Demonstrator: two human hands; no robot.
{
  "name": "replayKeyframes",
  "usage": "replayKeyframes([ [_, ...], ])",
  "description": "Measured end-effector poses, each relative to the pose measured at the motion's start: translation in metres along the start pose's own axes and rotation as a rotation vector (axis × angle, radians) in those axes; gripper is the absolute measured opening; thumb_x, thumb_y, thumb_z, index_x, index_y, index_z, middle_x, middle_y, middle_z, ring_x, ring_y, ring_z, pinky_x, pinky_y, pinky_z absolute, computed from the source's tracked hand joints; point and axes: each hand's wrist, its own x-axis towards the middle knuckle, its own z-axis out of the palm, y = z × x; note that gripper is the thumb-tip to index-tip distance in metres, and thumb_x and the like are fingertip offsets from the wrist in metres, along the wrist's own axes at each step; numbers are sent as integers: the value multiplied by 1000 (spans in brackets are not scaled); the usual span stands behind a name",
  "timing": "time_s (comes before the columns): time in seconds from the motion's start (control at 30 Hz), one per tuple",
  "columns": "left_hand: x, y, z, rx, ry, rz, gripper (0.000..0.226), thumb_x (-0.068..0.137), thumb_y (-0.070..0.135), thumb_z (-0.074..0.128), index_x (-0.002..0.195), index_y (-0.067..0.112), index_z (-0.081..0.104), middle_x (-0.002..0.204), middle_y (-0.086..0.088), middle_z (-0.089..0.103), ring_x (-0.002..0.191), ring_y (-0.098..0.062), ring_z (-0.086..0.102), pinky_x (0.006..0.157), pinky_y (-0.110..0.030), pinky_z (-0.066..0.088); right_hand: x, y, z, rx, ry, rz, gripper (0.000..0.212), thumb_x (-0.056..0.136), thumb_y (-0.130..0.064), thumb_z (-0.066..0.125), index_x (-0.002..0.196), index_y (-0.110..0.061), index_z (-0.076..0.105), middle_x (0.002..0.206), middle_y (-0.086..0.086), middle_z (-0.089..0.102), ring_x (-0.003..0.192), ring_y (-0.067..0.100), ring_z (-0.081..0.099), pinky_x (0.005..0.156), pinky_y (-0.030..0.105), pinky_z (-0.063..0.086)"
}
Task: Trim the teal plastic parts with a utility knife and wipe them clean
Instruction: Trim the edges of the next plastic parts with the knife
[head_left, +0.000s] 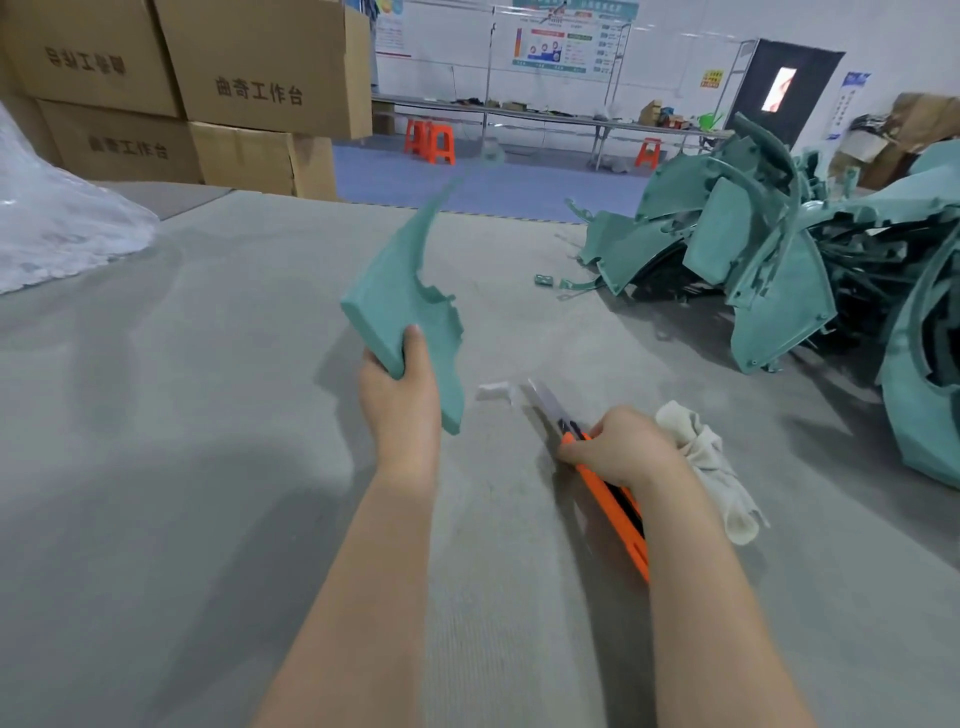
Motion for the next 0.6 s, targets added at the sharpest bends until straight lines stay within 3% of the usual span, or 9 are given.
replayKeyframes([
  [0.1,1,-2,-2,96,-65,22,11,94,28,60,84,24,59,77,11,64,70,-6,61,62,-20,49,0,-2,-4,383,232,-108,41,93,-31,56,57,-13,45,50,5,47,59,29,51,53,32,35],
  [0.17,2,-5,-3,160,-120,37,13,93,27,61,81,26,58,76,13,63,69,-2,60,61,-17,48,-1,-6,-7,679,351,-166,35,96,-31,53,66,-13,48,65,13,59,74,37,62,68,40,48],
  [0.23,3,-7,-3,179,-182,10,17,93,25,62,76,27,58,75,14,64,68,0,60,63,-18,48,-1,-10,-6,902,365,-158,29,96,-34,53,75,-15,53,75,10,62,82,30,69,79,47,54],
  [0.27,4,-7,-3,192,-212,-2,17,92,23,62,76,27,59,73,16,64,65,3,60,62,-15,48,-1,-11,-5,971,359,-144,25,96,-35,55,78,-17,55,75,6,62,76,20,70,74,43,55],
  [0.3,4,-7,-3,212,-243,-8,18,92,23,63,75,28,59,69,18,64,61,8,59,59,-12,47,-2,-13,-3,1020,352,-137,21,95,-36,56,83,-20,57,73,3,62,64,10,67,66,36,53],
  [0.37,5,-6,-4,273,-305,1,19,91,20,63,74,28,60,63,23,64,59,11,58,58,-9,45,-3,-14,0,1053,353,-143,17,96,-35,57,89,-20,59,73,0,64,54,5,59,59,28,48],
  [0.43,4,-4,-6,360,-384,15,19,91,18,63,75,29,62,67,21,65,70,-1,62,67,-18,48,-2,-14,2,1059,348,-137,19,97,-34,54,88,-17,57,72,0,62,56,10,57,59,29,48],
  [0.6,4,8,-9,572,-518,71,8,89,16,63,94,17,69,93,-4,72,92,-25,66,86,-41,52,2,-11,3,1111,330,-34,24,101,-32,45,93,-11,49,71,4,49,45,12,56,49,28,48],
])
